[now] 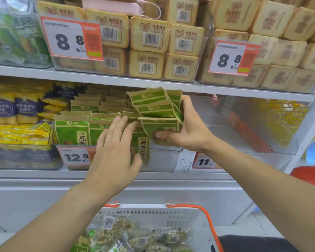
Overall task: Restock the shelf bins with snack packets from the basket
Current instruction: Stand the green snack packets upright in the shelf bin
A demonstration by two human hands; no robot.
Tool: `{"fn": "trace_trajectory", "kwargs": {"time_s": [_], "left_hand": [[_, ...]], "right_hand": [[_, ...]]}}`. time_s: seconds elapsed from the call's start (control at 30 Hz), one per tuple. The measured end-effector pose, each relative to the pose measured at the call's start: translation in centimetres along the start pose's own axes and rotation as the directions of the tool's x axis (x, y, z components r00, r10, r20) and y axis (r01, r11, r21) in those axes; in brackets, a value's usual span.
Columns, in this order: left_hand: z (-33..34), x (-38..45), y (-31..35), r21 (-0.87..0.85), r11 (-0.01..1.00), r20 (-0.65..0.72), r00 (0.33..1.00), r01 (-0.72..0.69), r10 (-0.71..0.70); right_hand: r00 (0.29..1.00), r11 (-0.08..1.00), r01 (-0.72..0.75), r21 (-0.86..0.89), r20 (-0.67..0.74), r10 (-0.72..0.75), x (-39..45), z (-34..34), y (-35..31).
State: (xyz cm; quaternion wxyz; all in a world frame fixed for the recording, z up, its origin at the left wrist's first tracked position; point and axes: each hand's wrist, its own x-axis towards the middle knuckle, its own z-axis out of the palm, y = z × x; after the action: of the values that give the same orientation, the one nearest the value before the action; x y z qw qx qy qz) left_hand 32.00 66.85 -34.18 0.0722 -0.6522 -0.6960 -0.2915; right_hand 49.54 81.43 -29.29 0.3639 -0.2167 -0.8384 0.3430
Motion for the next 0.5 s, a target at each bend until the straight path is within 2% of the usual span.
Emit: {"fn": "trace_trajectory", "kwargs": {"time_s": [0.23, 0.3, 0.37, 0.5], "left_hand": [[-0.7, 1.8, 1.3, -0.090, 0.992, -0.016, 0.996, 0.085, -0.087], [-1.3, 3.2, 1.8, -0.135, 0.983, -0.012, 0.992, 0.127, -0.129], [-1.7, 4.7, 2.3, -0.131, 0.984, 0.003, 0.992, 0.124, -0.125], [-1.1, 7.0, 3.5, -0.180, 0.982, 0.051, 0.997, 0.060, -0.052]], "right_hand": [[0.986, 0.987, -0.056, -0.149, 0.150, 0.079, 0.5, -0.3, 0.7], [0.979, 0.961, -0.018, -0.277, 0.191, 0.073, 0.7, -0.6, 1.2], [0.979, 0.913, -0.021, -0.408, 0.176, 0.101, 0.8, -1.0, 1.6], [0.996, 0.896, -0.027, -0.443, 0.065, 0.062, 0.8, -1.3, 2.3]]}}
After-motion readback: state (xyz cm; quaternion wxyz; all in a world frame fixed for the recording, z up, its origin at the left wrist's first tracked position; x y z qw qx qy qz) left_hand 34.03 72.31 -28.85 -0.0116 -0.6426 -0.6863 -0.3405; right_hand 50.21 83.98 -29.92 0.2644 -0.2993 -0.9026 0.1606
